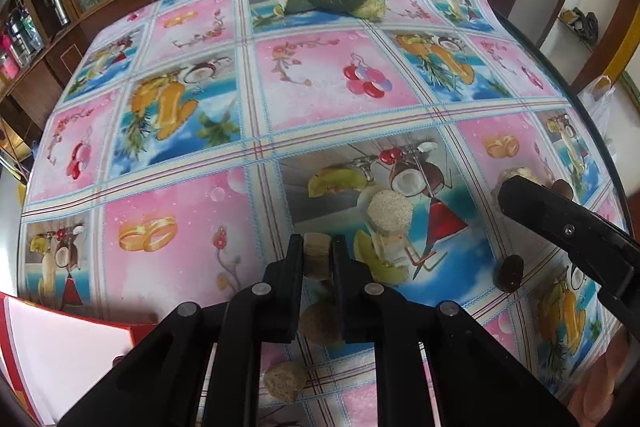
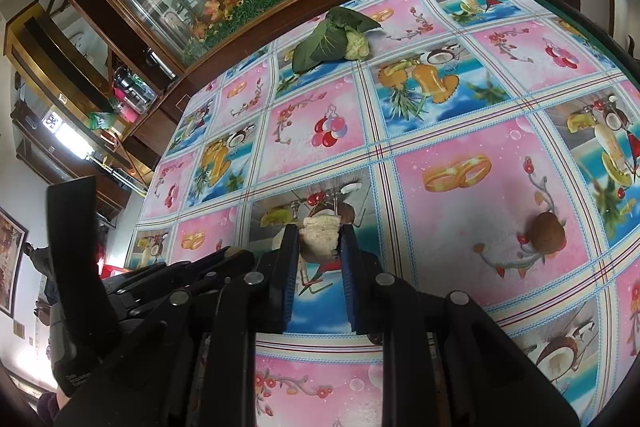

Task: Organize fruits
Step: 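Grasp a pale cube with the left gripper while the right gripper grasps another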

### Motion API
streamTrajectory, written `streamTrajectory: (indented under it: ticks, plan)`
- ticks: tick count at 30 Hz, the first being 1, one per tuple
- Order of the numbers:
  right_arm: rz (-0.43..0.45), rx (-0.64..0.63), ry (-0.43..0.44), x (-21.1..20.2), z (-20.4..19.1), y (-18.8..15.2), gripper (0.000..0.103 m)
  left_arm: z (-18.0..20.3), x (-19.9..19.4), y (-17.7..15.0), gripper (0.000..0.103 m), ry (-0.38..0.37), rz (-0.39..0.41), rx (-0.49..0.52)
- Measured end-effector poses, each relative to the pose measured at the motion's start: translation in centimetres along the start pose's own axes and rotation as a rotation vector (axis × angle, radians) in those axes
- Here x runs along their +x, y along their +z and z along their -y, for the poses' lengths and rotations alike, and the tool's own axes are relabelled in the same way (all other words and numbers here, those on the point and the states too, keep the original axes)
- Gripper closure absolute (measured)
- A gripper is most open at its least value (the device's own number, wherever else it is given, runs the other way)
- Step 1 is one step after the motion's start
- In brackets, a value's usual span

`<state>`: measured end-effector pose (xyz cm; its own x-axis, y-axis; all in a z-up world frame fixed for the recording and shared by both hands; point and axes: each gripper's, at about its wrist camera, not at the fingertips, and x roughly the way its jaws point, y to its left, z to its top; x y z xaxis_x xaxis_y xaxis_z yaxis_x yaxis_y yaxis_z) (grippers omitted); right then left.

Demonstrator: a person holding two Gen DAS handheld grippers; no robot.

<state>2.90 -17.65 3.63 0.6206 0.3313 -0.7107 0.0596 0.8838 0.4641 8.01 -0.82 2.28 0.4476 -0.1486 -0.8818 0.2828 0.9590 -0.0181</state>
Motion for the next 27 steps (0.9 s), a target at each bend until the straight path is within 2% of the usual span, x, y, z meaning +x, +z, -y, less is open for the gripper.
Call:
streamTrajectory:
  ticks: [7, 17, 20, 23, 27]
  plan:
    - [0.064, -0.026, 0.044, -1.3, -0.7, -0.1, 0.081, -0.2, -4.7, -1.4, 0.091, 0.005, 0.114, -0.005]
    - [0.211, -0.187, 0.181, -4.2, -5.4, -2.1, 0.081, -2.5, -11.6, -8.0, 0.091, 0.019, 0.275, -0.075]
    - [0.2, -0.261, 0.202, -3.9, -7.8, -3.4, 0.081, -3.9, -12.7, -10.2, 0.091, 0.047, 0.301, -0.117]
    - [0.138, -0.289, 0.256, -2.7, -10.4, -5.2, 0.08, -5.6, -13.5, -11.8, 0.091, 0.075, 0.316, -0.157]
    - [0.1, -0.382, 0.262, -1.3, -14.2, -7.7, 0.08, -8.1, -13.7, -13.5, 0.091, 0.107, 0.314, -0.21]
